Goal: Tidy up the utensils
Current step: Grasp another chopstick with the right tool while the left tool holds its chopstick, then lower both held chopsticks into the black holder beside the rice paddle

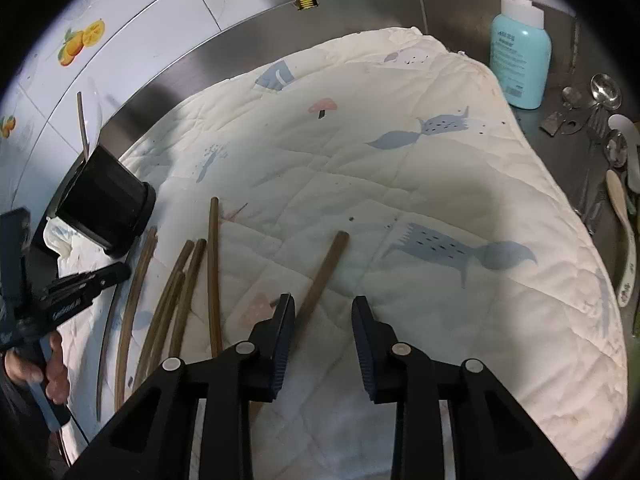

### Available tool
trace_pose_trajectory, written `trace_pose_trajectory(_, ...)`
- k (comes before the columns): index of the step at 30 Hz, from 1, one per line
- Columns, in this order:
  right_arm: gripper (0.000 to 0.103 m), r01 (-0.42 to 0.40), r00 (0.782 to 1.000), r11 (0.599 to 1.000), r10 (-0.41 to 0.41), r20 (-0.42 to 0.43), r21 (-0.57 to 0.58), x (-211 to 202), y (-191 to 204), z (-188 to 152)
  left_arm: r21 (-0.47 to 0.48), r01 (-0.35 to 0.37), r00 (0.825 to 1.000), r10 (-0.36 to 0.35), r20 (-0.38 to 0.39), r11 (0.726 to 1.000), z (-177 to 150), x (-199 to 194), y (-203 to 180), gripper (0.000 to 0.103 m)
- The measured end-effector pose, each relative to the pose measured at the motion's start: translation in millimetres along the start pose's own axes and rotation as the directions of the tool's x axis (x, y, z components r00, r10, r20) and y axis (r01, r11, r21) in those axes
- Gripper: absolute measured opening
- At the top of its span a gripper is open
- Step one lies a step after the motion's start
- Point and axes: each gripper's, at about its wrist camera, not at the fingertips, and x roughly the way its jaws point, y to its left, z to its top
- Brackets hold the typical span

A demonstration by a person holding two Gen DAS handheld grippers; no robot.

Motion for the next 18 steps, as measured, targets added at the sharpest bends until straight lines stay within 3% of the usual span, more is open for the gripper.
trace_pose_trajectory(12, 0.015, 0.06, 0.998, 0.995, -0.061, -0.021, -0.078, 13.0, 14.5, 9.5, 0.006, 0.056, 0.99, -0.057, 0.13, 0.998, -3.8, -67.0, -7.1, 0.006)
trace_pose_trajectory(18, 0.011, 0.026, 0.999, 0.994, -0.023, 0.023, -0.106, -4.1, 25.2, 6.5, -0.005, 0.064, 0.973, -0.062, 0.221, 0.998, -5.5, -118.9, -1.8, 0.006)
